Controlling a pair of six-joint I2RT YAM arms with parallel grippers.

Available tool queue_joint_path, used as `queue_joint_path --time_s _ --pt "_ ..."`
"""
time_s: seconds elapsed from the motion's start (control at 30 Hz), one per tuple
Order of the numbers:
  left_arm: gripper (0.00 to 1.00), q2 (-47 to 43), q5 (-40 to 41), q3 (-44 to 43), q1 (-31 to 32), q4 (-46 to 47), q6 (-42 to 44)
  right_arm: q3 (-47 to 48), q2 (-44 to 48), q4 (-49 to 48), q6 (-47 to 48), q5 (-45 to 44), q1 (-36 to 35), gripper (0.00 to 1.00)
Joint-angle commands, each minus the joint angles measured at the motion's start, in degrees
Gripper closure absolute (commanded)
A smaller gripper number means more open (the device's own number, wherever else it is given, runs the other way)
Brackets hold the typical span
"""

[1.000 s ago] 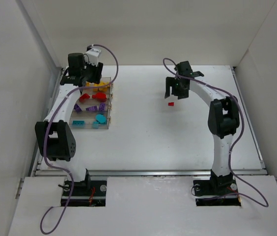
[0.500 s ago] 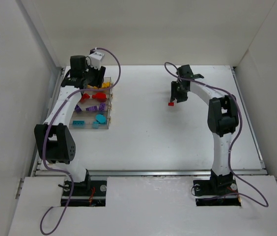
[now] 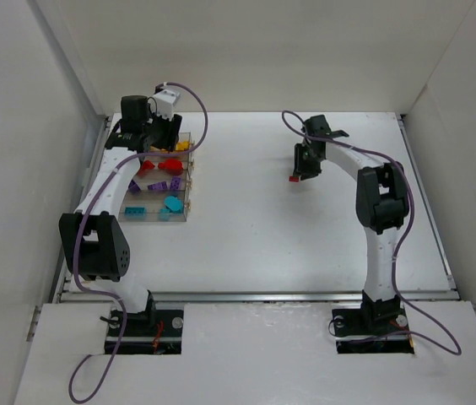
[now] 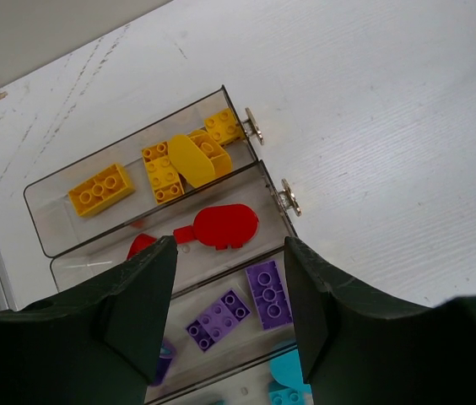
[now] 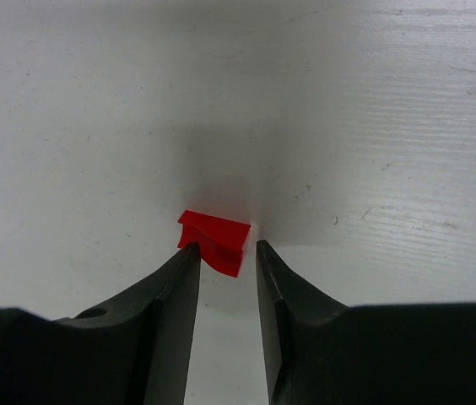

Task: Sort the legos into containers by color

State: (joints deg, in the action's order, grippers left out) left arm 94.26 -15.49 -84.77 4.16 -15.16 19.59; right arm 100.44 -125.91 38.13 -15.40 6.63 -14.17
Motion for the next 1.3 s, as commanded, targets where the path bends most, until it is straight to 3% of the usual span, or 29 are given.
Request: queue_joint_path --time_s 0.0,0.17,0.53,0.73,1.07,1.27 --pt "0.50 -2.06 -0.77 -0.22 0.32 0.39 -0.43 1.60 -1.27 -2.18 -0.77 1.71 0.55 0.62" --pt "0.50 -2.06 -0.77 -0.22 0.32 0.39 -0.43 2.12 -1.80 -2.18 -0.77 1.72 0.55 0.64" --pt "0.51 -2.06 -1.30 -0.75 0.32 0.39 -0.43 2.13 -2.41 -2.79 0.36 4.26 1.61 0.77" --pt "0.52 -2.06 -3.84 -1.27 0.85 -1.54 2.02 0.28 2.32 -5.52 1.51 6.71 1.61 0.81" --pt "0.52 -2.06 -10.43 -0.22 6.20 -6.89 12.74 -0.34 4.09 -6.66 2.65 11.63 1.61 0.87" --pt "0.52 -2.06 -17.82 1.27 10.33 -18.32 32.24 -3.41 7.60 -9.56 3.18 13.14 1.61 0.88"
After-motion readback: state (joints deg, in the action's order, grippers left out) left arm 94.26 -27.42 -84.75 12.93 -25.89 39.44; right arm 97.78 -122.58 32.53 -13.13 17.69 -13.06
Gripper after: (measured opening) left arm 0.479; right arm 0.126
